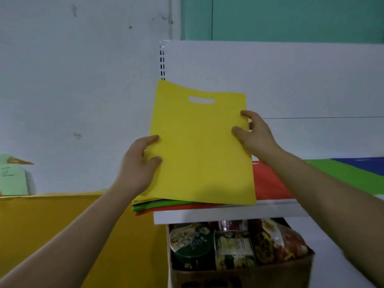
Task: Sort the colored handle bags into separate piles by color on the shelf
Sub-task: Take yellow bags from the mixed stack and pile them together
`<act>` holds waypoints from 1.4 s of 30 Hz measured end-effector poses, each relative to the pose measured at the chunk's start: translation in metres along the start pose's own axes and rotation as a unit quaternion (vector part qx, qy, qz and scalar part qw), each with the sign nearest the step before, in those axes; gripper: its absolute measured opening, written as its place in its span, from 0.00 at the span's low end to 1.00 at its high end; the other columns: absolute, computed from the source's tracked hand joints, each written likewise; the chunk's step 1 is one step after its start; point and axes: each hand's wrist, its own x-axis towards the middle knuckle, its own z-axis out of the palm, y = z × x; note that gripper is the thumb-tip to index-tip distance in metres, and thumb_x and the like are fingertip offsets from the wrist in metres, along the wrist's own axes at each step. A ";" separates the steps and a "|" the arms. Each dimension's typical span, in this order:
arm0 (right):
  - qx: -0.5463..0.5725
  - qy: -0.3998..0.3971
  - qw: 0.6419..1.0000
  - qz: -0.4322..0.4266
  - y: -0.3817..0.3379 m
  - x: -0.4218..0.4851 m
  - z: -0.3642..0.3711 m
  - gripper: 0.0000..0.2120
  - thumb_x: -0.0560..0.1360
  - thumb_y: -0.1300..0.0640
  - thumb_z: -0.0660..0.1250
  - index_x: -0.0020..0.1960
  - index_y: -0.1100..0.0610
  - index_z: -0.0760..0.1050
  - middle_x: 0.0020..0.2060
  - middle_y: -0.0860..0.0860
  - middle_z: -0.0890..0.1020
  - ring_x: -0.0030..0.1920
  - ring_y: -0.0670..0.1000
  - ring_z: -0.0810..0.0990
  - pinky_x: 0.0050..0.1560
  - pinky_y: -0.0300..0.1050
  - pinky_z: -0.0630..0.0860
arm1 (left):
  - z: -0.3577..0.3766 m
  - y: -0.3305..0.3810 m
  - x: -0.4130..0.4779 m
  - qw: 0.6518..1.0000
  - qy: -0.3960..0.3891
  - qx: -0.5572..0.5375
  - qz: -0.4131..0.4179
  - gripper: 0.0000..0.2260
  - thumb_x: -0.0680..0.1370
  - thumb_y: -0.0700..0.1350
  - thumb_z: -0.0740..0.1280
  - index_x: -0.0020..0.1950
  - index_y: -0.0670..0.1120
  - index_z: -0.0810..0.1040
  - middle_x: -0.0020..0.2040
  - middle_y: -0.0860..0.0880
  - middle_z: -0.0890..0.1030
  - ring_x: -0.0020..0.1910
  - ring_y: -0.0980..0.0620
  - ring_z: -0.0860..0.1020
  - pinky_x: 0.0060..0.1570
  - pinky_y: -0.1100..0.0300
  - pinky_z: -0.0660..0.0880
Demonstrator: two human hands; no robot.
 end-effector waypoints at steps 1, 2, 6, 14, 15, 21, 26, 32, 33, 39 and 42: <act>-0.001 0.007 1.000 0.007 -0.003 -0.005 -0.005 0.26 0.75 0.56 0.69 0.70 0.49 0.66 0.55 0.50 0.73 0.52 0.50 0.76 0.52 0.44 0.74 | 0.002 0.002 -0.002 1.000 -0.011 -0.008 0.006 0.22 0.75 0.37 0.68 0.66 0.54 0.72 0.60 0.57 0.70 0.58 0.53 0.70 0.58 0.58 0.68; -0.003 0.018 1.000 0.011 -0.004 -0.011 -0.010 0.26 0.74 0.57 0.69 0.70 0.49 0.66 0.57 0.50 0.73 0.53 0.50 0.76 0.53 0.44 0.74 | 0.005 0.002 -0.004 1.000 -0.020 -0.014 0.012 0.21 0.76 0.37 0.67 0.66 0.54 0.72 0.60 0.58 0.69 0.57 0.55 0.70 0.56 0.60 0.67; -0.046 0.103 0.994 0.012 -0.004 -0.049 -0.036 0.24 0.75 0.61 0.67 0.69 0.50 0.67 0.60 0.44 0.70 0.58 0.45 0.71 0.57 0.39 0.69 | 0.020 0.007 -0.014 0.995 -0.068 -0.060 0.035 0.21 0.77 0.39 0.66 0.67 0.57 0.70 0.61 0.58 0.69 0.56 0.55 0.69 0.54 0.59 0.67; -0.104 0.215 0.971 0.025 -0.003 -0.124 -0.124 0.22 0.77 0.61 0.64 0.70 0.50 0.65 0.61 0.44 0.69 0.58 0.45 0.70 0.57 0.38 0.69 | 0.081 0.047 -0.055 0.969 -0.164 -0.182 0.019 0.22 0.77 0.38 0.66 0.69 0.54 0.69 0.63 0.54 0.71 0.60 0.48 0.73 0.57 0.49 0.74; -0.112 0.226 0.968 0.023 -0.005 -0.134 -0.140 0.22 0.78 0.61 0.64 0.70 0.51 0.64 0.62 0.45 0.69 0.58 0.45 0.71 0.56 0.35 0.69 | 0.090 0.057 -0.062 0.965 -0.172 -0.195 0.022 0.22 0.77 0.38 0.67 0.69 0.54 0.69 0.62 0.54 0.71 0.60 0.48 0.73 0.57 0.49 0.74; -0.167 0.278 0.946 0.031 -0.011 -0.187 -0.231 0.22 0.78 0.61 0.63 0.70 0.51 0.65 0.59 0.43 0.68 0.51 0.42 0.69 0.39 0.17 0.64 | 0.145 0.118 -0.106 0.948 -0.209 -0.240 0.022 0.23 0.76 0.37 0.67 0.68 0.55 0.70 0.66 0.52 0.72 0.61 0.52 0.73 0.59 0.52 0.72; -0.227 0.330 0.915 0.047 -0.020 -0.235 -0.331 0.22 0.77 0.59 0.64 0.69 0.49 0.66 0.58 0.42 0.70 0.44 0.37 0.69 0.44 0.19 0.65 | 0.199 0.192 -0.156 0.922 -0.264 -0.280 0.044 0.23 0.76 0.36 0.67 0.66 0.56 0.70 0.64 0.52 0.73 0.62 0.50 0.73 0.62 0.48 0.71; -0.281 0.377 0.879 0.075 -0.028 -0.302 -0.446 0.21 0.77 0.57 0.63 0.69 0.46 0.66 0.59 0.40 0.68 0.47 0.35 0.67 0.44 0.22 0.63 | 0.262 0.284 -0.224 0.868 -0.340 -0.360 0.047 0.22 0.77 0.36 0.66 0.62 0.61 0.69 0.64 0.48 0.75 0.59 0.49 0.76 0.57 0.53 0.75; -0.285 0.387 0.873 0.081 -0.029 -0.314 -0.462 0.21 0.77 0.57 0.63 0.69 0.45 0.66 0.59 0.39 0.68 0.50 0.37 0.67 0.48 0.26 0.63 | 0.271 0.297 -0.234 0.862 -0.345 -0.369 0.052 0.22 0.77 0.36 0.65 0.62 0.60 0.69 0.64 0.47 0.75 0.59 0.48 0.77 0.56 0.54 0.75; -0.324 0.433 0.834 0.112 -0.036 -0.370 -0.544 0.22 0.78 0.57 0.63 0.70 0.46 0.65 0.59 0.39 0.67 0.53 0.40 0.66 0.48 0.27 0.62 | 0.329 0.365 -0.286 0.818 -0.403 -0.405 0.069 0.23 0.76 0.36 0.66 0.64 0.59 0.69 0.67 0.48 0.72 0.62 0.50 0.74 0.62 0.46 0.72; -0.341 0.457 0.812 0.126 -0.033 -0.391 -0.572 0.22 0.78 0.58 0.63 0.70 0.47 0.66 0.63 0.42 0.69 0.56 0.42 0.68 0.52 0.30 0.63 | 0.355 0.390 -0.304 0.792 -0.427 -0.428 0.081 0.23 0.76 0.36 0.66 0.61 0.63 0.69 0.69 0.50 0.70 0.64 0.53 0.72 0.65 0.47 0.70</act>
